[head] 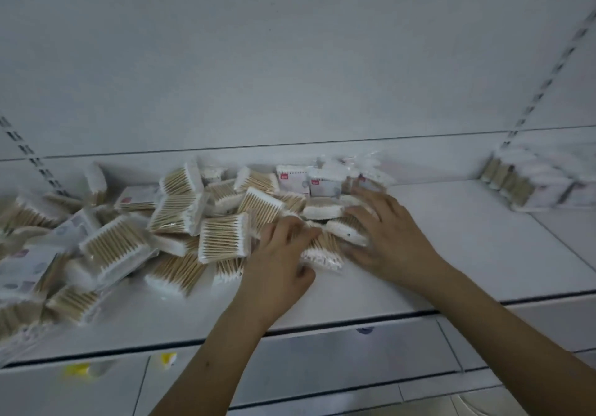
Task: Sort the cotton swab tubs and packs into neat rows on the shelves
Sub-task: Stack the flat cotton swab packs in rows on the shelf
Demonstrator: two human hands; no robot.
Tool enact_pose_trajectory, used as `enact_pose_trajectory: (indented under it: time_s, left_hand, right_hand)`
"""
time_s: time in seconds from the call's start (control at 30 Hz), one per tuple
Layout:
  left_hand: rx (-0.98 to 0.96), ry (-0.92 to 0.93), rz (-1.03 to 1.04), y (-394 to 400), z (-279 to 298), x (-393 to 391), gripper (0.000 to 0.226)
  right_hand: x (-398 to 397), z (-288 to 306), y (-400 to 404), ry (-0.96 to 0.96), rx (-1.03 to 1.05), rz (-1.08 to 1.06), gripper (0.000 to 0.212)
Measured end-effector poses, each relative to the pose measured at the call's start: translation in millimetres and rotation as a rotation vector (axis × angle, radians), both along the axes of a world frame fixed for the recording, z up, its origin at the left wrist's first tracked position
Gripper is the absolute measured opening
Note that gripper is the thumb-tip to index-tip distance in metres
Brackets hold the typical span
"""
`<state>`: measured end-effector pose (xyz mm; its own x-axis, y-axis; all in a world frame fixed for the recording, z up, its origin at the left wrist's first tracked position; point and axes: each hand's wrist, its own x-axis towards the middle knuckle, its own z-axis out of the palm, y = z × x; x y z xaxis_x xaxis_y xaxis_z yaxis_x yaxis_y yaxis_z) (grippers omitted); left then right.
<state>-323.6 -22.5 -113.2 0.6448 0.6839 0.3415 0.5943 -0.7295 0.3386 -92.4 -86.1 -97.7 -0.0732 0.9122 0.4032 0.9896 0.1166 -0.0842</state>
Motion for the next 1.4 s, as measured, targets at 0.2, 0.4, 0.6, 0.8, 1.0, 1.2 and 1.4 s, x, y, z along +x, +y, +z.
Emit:
enact_pose_trajectory:
  time_s: [0.2, 0.4, 0.6, 0.8, 1.0, 1.2, 1.4]
  left_hand:
    - [0.068, -0.074, 0.035, 4.4, -6.2, 3.1, 0.053]
    - [-0.076, -0.260, -0.032, 2.9, -1.4, -1.5, 0.036]
    - [-0.395, -0.660, -0.013, -13.7, 19.7, -7.6, 0.016]
    - [-0.482, -0.819, -0.004, -27.2, 38.7, 1.9, 0.038]
    - [-0.543, -0.761, -0.141, -40.6, 49.5, 51.0, 0.032]
    - [-0.603, -0.679, -0.264, -68.0, 48.9, 117.6, 0.025]
    - [-0.610, -0.630, -0.310, -108.8, 50.3, 187.1, 0.017]
  right_hand:
    - [-1.3, -5.6, -2.2, -0.043, 0.118, -0.012, 0.057]
    - [3.9, -2.8, 0.0, 0.068, 0.096, -0.020, 0.042]
    - [-14.2, 24.1, -15.8, 0.614, 0.085, -0.043, 0.033]
    - [-14.8, 51.7, -43.1, 1.039, 0.106, -0.118, 0.024]
    - [19.4, 66.1, -86.6, 1.080, 0.215, -0.268, 0.022]
    - [71.9, 72.3, -143.4, 1.160, 0.352, -0.400, 0.018]
    - [137.3, 69.7, -203.1, 1.238, 0.432, -0.409, 0.033]
